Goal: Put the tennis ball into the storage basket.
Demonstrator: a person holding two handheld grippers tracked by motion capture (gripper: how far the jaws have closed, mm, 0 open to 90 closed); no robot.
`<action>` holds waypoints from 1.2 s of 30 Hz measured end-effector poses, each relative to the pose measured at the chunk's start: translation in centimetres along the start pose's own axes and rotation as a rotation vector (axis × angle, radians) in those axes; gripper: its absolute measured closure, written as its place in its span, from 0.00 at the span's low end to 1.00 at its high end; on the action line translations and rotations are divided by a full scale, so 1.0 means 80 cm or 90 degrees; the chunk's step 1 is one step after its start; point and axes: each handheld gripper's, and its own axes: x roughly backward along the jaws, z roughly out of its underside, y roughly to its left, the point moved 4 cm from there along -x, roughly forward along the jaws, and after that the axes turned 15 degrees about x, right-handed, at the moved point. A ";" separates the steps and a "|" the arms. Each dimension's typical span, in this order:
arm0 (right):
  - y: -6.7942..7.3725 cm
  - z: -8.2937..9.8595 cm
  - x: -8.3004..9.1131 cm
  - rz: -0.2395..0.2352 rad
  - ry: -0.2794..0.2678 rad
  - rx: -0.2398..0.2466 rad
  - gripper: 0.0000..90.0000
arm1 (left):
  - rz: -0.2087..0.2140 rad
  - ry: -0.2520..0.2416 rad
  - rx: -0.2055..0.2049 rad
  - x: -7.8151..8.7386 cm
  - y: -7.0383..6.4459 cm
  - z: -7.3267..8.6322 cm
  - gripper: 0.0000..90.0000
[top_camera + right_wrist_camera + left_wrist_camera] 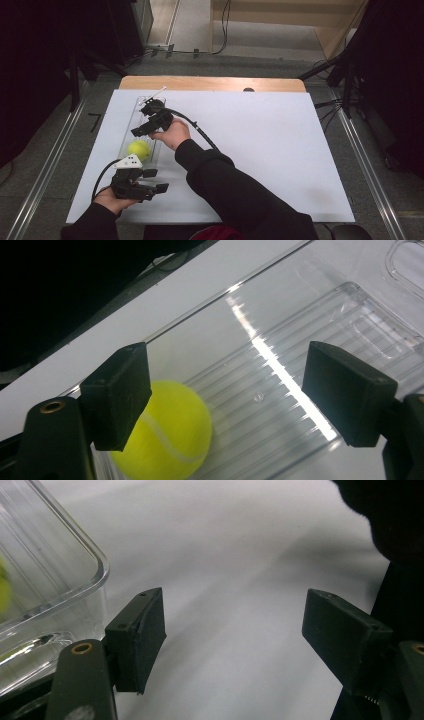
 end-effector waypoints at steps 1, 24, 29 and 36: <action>0.000 0.000 0.002 0.000 0.000 0.002 0.20 | 0.000 -0.001 0.001 0.000 0.000 0.000 0.29; -0.003 0.024 0.052 -0.023 0.002 0.003 0.20 | -0.010 0.001 0.006 -0.003 0.002 -0.003 0.29; -0.012 0.035 0.059 -0.020 -0.001 -0.005 0.20 | -0.006 0.002 0.004 -0.005 0.003 -0.004 0.29; -0.019 0.052 0.065 -0.019 0.001 -0.022 0.20 | -0.001 0.004 -0.001 -0.005 0.002 -0.003 0.29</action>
